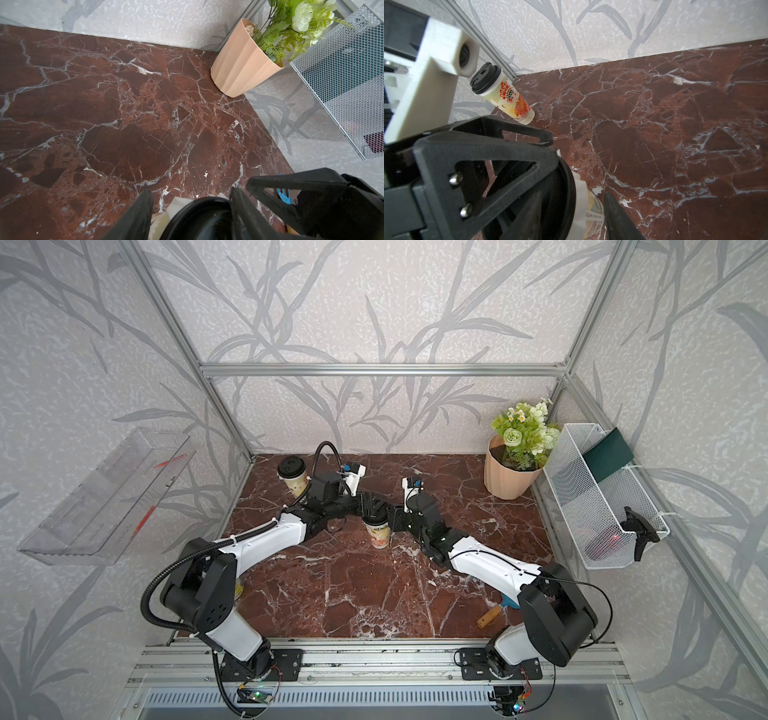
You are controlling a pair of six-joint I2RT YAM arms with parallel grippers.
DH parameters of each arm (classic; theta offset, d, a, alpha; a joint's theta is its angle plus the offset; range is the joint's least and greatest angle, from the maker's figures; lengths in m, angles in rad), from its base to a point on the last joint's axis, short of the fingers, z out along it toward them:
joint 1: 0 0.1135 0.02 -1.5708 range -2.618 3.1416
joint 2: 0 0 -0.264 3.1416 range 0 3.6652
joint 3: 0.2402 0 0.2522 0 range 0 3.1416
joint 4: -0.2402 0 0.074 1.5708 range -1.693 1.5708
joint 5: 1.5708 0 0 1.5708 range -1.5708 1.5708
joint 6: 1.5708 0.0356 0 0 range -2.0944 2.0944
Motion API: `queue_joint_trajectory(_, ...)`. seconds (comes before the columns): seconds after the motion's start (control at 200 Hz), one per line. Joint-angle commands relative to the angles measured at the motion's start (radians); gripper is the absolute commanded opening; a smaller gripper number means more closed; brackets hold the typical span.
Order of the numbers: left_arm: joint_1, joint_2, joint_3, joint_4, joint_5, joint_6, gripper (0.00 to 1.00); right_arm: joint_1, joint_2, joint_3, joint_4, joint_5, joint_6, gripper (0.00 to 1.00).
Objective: Put the leak-proof paper on the milk tea cups
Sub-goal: Secure the cup lid on the cup.
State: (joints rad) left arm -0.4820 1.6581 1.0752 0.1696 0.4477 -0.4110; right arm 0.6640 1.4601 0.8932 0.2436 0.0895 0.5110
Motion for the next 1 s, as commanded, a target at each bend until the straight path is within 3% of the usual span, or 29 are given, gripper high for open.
queue_joint_trajectory(0.0, 0.005, 0.067, -0.086, -0.273, -0.027, 0.044, 0.60, -0.004, 0.018, -0.007, 0.029, 0.041, 0.015, 0.48)
queue_joint_trajectory(0.49, 0.005, 0.074, -0.091, -0.266, -0.027, 0.044, 0.59, -0.007, 0.086, -0.015, 0.076, 0.072, 0.037, 0.42)
queue_joint_trajectory(0.995, 0.006, 0.078, -0.099, -0.260, -0.026, 0.054, 0.59, -0.040, 0.062, -0.046, 0.159, -0.023, 0.073, 0.40)
